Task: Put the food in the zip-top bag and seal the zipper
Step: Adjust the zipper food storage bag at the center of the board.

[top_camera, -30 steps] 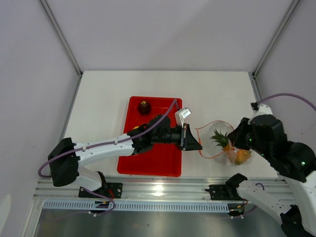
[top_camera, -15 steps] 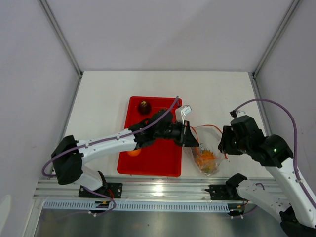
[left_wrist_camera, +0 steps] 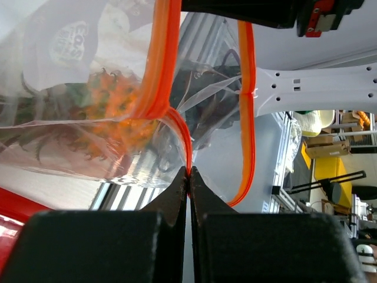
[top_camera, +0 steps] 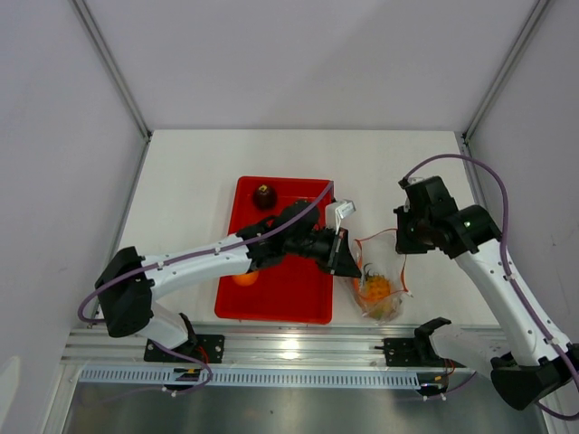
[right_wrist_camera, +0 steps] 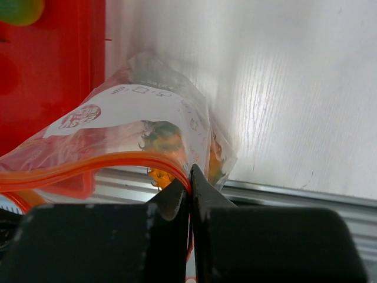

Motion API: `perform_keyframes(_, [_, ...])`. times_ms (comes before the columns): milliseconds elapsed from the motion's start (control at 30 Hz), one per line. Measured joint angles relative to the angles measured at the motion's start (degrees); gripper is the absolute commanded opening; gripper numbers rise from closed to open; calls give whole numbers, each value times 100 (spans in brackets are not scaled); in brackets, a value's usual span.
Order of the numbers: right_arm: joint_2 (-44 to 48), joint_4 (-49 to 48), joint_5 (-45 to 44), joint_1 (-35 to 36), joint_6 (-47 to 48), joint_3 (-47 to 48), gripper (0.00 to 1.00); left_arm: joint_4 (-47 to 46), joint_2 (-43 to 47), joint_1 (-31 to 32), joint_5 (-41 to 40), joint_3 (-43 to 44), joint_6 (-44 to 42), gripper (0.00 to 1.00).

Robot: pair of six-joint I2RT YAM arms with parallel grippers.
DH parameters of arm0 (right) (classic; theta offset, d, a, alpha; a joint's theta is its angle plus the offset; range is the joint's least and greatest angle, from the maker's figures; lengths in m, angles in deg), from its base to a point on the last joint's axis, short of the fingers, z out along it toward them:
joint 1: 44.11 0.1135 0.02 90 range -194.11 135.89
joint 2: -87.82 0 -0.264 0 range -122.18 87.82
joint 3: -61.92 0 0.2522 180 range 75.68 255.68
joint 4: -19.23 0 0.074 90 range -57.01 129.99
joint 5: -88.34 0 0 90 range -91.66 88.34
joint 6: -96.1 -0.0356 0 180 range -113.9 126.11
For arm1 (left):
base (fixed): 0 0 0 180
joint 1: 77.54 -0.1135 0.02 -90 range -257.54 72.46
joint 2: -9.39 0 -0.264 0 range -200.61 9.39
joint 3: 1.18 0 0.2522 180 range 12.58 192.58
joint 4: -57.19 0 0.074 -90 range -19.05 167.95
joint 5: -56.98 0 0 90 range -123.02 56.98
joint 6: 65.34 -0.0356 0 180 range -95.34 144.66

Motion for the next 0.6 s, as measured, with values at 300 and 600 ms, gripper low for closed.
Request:
perform_keyframes(300, [92,70,-20,-251,107,127,0,306,-28,-197,-229,162,-55,1])
perform_keyframes(600, [107,466,-675,-332,-17,841,0,372,-308,-334,-396,745,-103,51])
